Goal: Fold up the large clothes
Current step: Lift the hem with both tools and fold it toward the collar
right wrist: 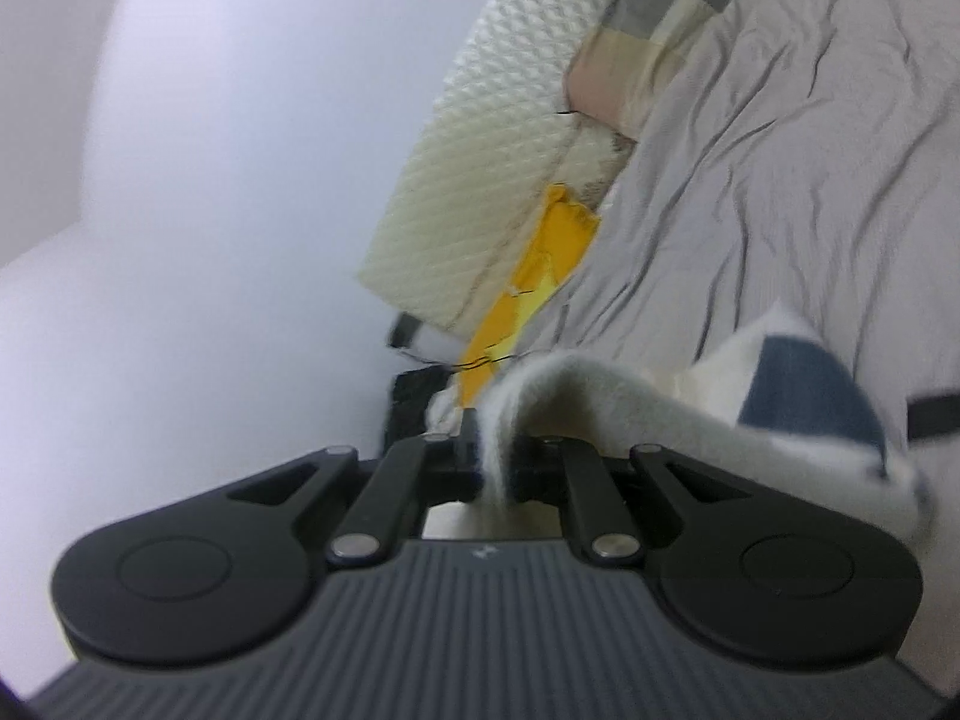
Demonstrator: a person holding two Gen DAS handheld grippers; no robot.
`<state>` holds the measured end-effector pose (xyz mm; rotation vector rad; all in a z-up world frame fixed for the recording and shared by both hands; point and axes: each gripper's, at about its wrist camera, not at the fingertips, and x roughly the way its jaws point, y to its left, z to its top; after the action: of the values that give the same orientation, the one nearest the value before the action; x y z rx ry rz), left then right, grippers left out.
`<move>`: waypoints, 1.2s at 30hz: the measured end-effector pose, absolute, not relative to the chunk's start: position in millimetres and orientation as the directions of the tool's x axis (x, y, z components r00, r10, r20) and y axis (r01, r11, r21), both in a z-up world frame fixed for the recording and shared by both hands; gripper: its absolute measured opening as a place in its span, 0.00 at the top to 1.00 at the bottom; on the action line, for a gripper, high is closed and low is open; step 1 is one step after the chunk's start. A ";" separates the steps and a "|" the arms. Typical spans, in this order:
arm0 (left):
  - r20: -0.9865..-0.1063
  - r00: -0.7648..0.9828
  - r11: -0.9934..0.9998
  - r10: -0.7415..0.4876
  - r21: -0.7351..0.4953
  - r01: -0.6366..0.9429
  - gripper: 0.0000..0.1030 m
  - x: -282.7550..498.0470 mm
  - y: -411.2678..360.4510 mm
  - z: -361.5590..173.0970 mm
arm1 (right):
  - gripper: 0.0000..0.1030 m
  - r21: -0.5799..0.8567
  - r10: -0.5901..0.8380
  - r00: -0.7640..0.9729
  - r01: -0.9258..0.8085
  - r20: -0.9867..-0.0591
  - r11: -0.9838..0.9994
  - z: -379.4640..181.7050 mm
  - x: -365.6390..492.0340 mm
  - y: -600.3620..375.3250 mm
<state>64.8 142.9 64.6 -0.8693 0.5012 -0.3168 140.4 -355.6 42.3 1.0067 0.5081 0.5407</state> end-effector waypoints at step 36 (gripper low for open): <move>-0.449 0.843 0.717 -0.296 -0.688 -0.115 0.82 355.7 177.4 -139.0 | 0.90 0.799 0.540 0.754 -0.035 -0.373 0.601 -143.7 371.2 -299.7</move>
<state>355.7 177.4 -139.0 -0.7761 0.5728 -0.1062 371.2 -299.7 -143.7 0.8722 0.6464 0.3614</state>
